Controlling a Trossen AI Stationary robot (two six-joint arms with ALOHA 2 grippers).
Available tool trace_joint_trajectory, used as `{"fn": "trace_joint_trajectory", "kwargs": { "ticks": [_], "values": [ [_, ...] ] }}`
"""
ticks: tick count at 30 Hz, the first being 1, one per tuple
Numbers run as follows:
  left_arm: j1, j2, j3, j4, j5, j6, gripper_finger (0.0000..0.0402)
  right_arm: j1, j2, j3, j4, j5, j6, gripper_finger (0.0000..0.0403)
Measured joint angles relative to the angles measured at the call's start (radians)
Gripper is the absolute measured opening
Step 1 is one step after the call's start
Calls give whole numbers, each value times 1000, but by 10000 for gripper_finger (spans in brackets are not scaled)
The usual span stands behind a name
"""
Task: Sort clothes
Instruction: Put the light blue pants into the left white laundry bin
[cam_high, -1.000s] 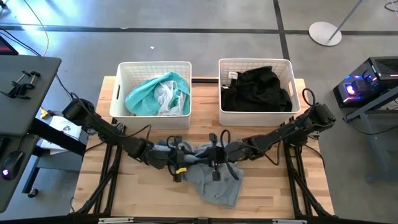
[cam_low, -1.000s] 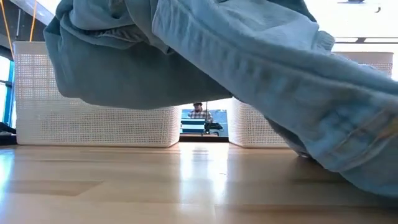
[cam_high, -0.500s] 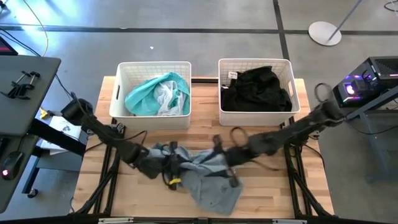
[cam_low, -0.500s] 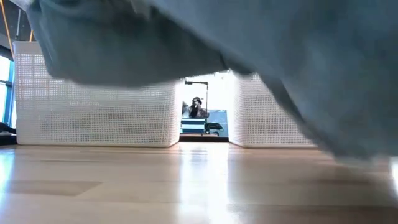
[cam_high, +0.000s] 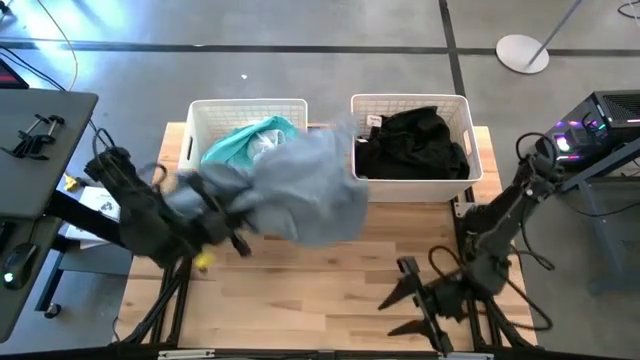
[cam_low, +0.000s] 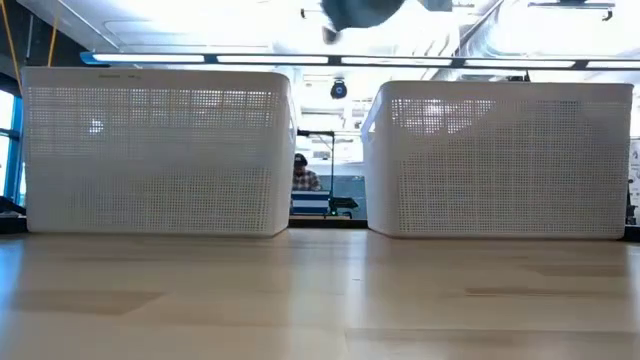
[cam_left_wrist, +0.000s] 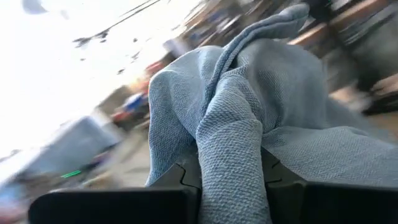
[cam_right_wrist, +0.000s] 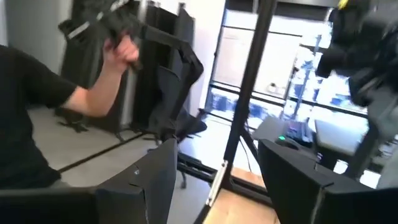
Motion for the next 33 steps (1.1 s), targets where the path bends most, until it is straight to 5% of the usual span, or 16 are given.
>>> {"fn": "trace_joint_trajectory", "kwargs": {
  "ticks": [3, 10, 18, 26, 29, 33],
  "values": [
    [36, -20, 83, -61, -127, 131, 36, 56, 38, 1, 13, 97, -7, 211],
    [204, -129, 150, -216, -122, 123, 36, 96, 109, 0, 19, 176, -4, 210],
    [436, -249, 150, -594, -105, -131, 36, 95, 141, 0, 23, 175, -6, 210],
    [692, -295, 123, -1301, 414, -864, 36, 92, 141, 0, 21, 176, -7, 210],
    [781, -296, 37, -1392, 569, -933, 36, 84, 141, 0, 20, 175, -16, 210],
    [888, -290, -129, -1275, 650, -839, 36, 59, 141, 0, 22, 175, -32, 210]
  ]
}}
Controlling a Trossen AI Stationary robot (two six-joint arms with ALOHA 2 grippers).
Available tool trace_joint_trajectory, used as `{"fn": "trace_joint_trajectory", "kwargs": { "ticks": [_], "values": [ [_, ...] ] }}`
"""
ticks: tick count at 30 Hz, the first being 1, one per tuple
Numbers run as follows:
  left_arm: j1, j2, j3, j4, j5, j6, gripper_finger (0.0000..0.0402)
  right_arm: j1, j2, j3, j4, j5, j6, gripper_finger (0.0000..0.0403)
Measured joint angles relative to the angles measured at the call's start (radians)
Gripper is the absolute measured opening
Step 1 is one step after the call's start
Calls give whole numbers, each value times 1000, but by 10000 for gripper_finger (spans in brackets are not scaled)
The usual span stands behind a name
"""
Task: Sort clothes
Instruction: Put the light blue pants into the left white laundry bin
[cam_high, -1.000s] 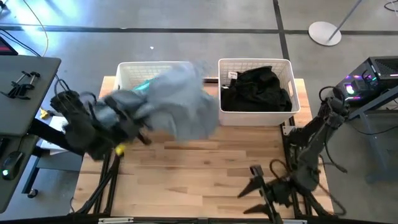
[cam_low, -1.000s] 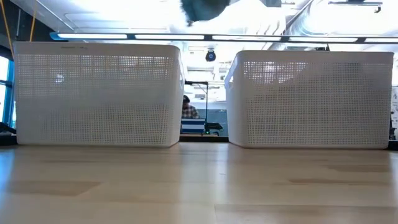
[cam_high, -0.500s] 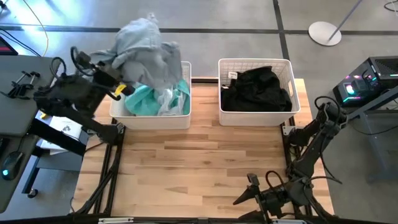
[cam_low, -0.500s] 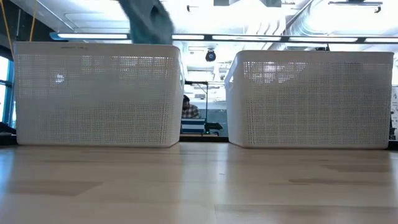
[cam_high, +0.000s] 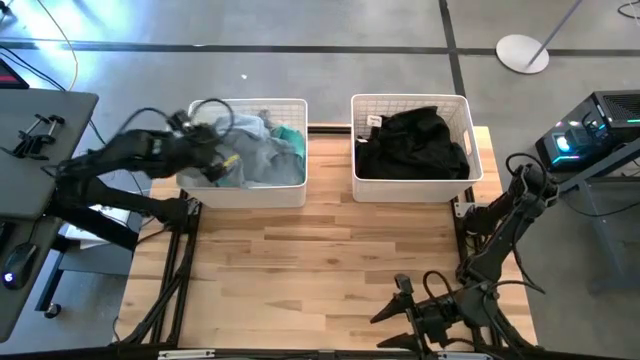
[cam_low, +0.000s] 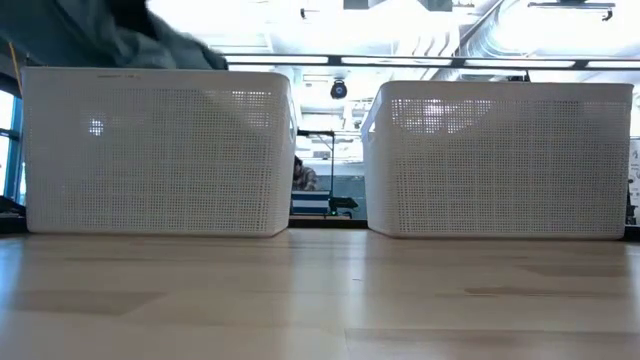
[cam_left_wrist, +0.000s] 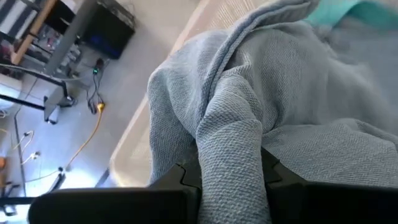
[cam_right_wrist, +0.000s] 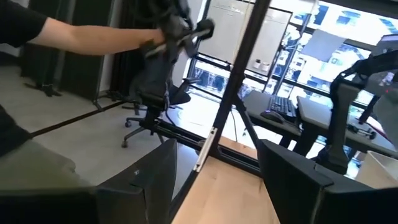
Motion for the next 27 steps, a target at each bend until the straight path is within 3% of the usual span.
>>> {"fn": "trace_joint_trajectory", "kwargs": {
  "ticks": [6, 13, 19, 27],
  "values": [
    [221, 84, -183, 384, 185, 280, 36, -47, 0, 0, -2, 0, 49, 210],
    [429, 271, -209, 681, 583, 387, 36, -72, 0, -1, -36, 0, 125, 210],
    [495, 430, -208, 831, 787, 384, 56, -78, 0, -1, -42, 0, 162, 210],
    [510, 553, -207, 891, 901, 339, 136, -77, 0, -1, -105, 0, 224, 210]
  ]
}}
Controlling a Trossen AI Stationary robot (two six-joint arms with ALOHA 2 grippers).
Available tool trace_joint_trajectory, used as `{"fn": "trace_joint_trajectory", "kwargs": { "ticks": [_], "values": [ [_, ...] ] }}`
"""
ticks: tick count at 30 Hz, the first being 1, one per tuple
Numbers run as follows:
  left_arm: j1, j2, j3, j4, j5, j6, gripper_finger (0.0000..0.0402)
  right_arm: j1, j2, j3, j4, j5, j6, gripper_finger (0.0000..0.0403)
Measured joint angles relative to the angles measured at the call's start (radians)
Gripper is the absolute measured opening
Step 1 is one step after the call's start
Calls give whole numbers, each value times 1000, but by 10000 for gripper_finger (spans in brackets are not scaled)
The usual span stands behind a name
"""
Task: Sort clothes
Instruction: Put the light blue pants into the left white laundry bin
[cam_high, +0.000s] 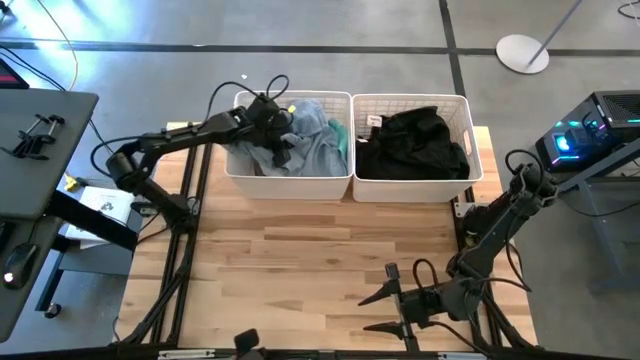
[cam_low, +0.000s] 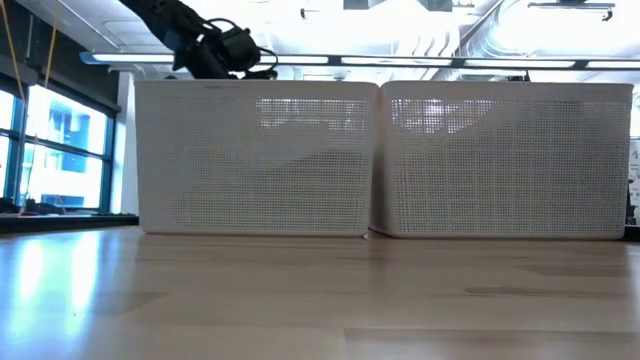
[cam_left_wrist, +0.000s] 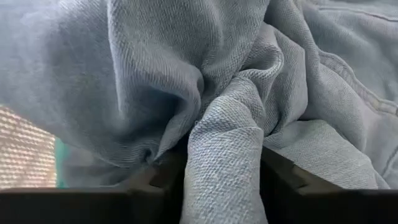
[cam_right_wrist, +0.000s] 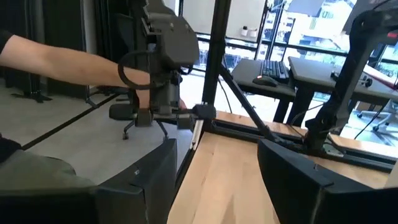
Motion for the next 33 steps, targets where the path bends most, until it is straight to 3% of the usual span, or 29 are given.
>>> {"fn": "trace_joint_trajectory", "kwargs": {
  "ticks": [5, 10, 16, 20, 24, 29, 33],
  "values": [
    [20, -63, -5, -56, 23, -86, 198, 0, 0, 0, -27, 0, 28, 210],
    [48, -238, -8, -71, 120, -162, 236, 0, 0, 0, -47, 0, 31, 210],
    [46, -484, -7, -66, 140, -265, 243, 0, 0, 0, -52, 0, 30, 210],
    [46, -604, 24, -168, 11, -314, 230, 0, 0, 0, -52, 0, 25, 210],
    [48, -585, 101, -401, -163, -289, 190, -2, 1, 0, -51, 0, -11, 210],
    [40, -440, 134, -590, -252, -279, 129, -27, 1, 0, -30, 0, -34, 210],
    [38, -294, 130, -637, -318, -209, 92, -47, 1, 0, -30, -8, -34, 210]
  ]
}}
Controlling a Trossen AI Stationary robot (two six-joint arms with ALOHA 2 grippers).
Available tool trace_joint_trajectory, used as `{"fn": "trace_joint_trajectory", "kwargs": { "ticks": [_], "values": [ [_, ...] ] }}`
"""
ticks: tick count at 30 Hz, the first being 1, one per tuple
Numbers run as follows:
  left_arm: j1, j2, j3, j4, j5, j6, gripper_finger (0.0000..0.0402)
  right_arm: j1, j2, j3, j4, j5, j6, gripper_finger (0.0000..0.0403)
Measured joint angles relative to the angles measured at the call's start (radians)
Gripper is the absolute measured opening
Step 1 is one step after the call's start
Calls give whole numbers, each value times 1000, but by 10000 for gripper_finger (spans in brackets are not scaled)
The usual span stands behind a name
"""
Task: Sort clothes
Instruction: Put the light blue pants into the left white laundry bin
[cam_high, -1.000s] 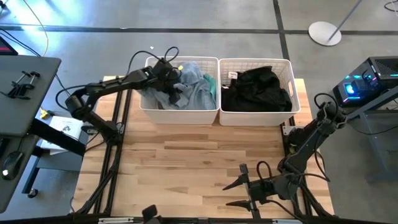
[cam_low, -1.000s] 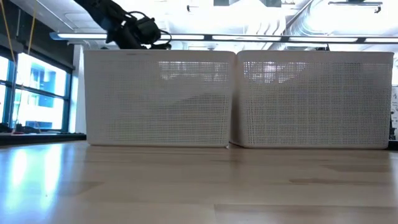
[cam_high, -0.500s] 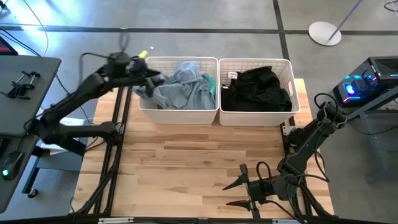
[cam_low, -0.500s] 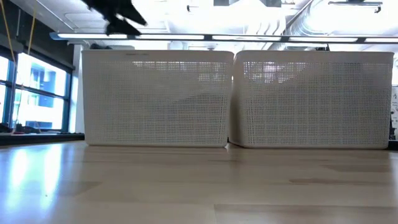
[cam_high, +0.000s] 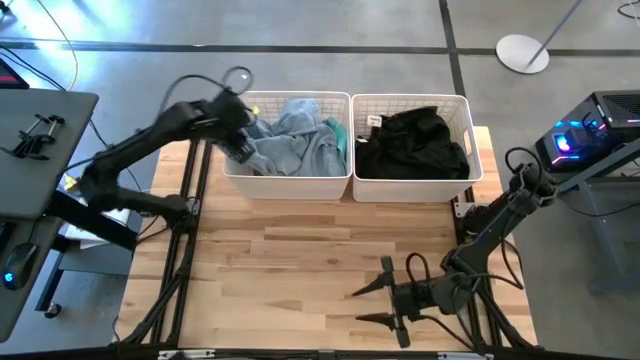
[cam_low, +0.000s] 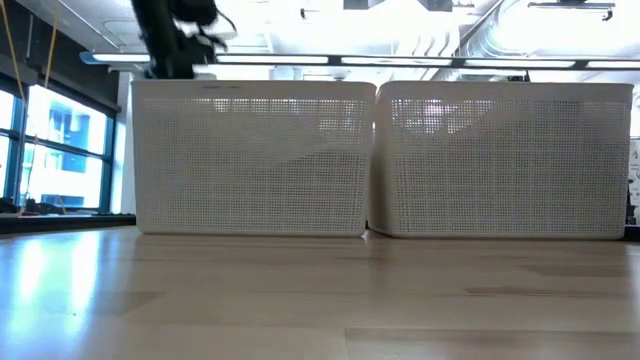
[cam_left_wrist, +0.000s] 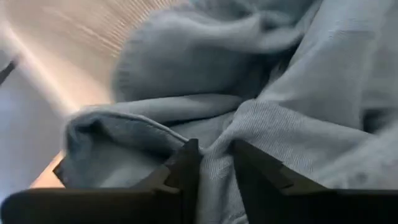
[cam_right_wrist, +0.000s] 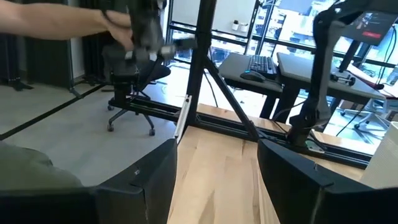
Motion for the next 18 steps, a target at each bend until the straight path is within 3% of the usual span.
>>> {"fn": "trace_joint_trajectory", "kwargs": {
  "ticks": [12, 18],
  "values": [
    [-34, 423, -3, 136, 34, 143, 51, -10, 0, 0, -33, -11, 58, 210],
    [-35, 482, 1, 79, 6, 145, 51, 3, 0, 0, -72, -11, 108, 210]
  ]
}}
